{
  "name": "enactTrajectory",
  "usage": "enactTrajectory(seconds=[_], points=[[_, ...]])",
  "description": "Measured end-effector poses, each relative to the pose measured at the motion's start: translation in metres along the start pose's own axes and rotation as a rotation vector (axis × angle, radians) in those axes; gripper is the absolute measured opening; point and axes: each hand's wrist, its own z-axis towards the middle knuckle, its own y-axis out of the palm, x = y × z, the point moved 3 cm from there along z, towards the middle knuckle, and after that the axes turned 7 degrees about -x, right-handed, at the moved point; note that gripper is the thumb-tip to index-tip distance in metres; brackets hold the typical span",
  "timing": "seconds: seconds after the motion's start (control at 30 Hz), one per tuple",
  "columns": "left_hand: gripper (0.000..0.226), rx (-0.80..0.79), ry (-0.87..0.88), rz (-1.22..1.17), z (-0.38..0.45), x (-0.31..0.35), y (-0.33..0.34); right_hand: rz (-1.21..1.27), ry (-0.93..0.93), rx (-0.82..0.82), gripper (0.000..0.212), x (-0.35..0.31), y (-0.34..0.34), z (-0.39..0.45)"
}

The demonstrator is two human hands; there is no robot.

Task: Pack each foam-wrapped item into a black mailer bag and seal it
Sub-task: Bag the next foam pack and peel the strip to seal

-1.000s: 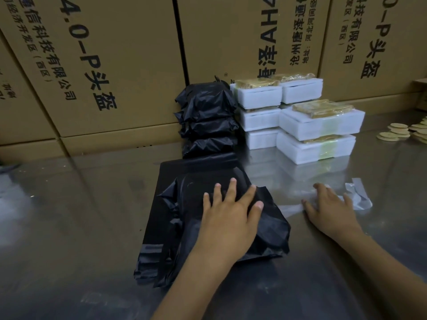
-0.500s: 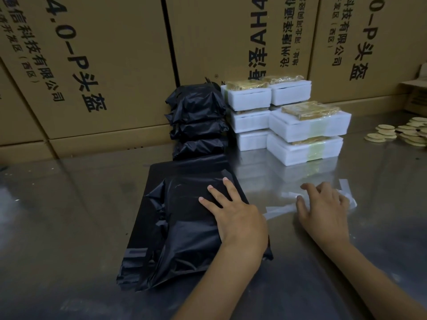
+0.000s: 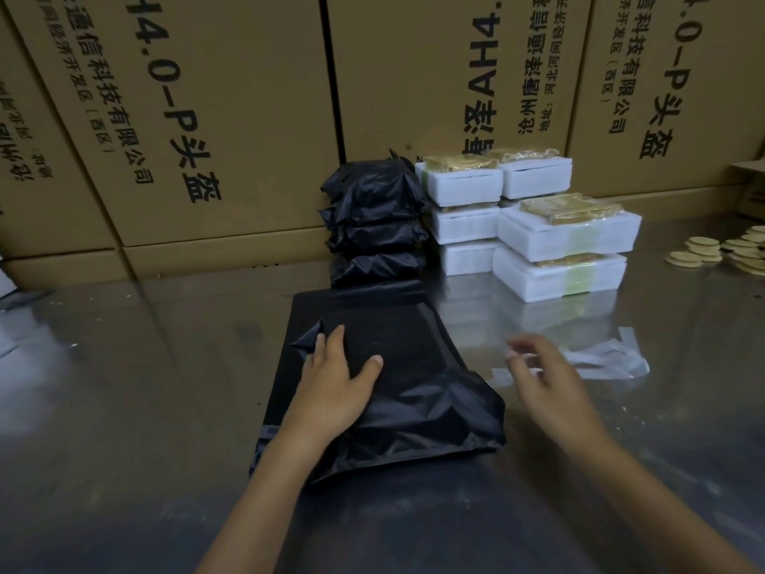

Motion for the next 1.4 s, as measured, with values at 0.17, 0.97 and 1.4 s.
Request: enactTrajectory(seconds=[0.17, 0.97, 1.4], points=[[0.108, -0.111, -0.126, -0.365, -0.019, -0.021, 0.007, 0.152, 0.122, -0.338, 0.041, -0.045, 0.041, -0.01], [0.068, 0.167, 0.033, -0.734, 0.057, -0.055, -0.087, 0.606, -0.157, -0.356, 0.068, -0.153, 0.109, 0.09], [0.05, 0.487, -0.154, -0.35, 0.237, -0.133, -0.153, 0.299, 0.084, -0.472, 0.071, -0.11, 0.285, 0.24]])
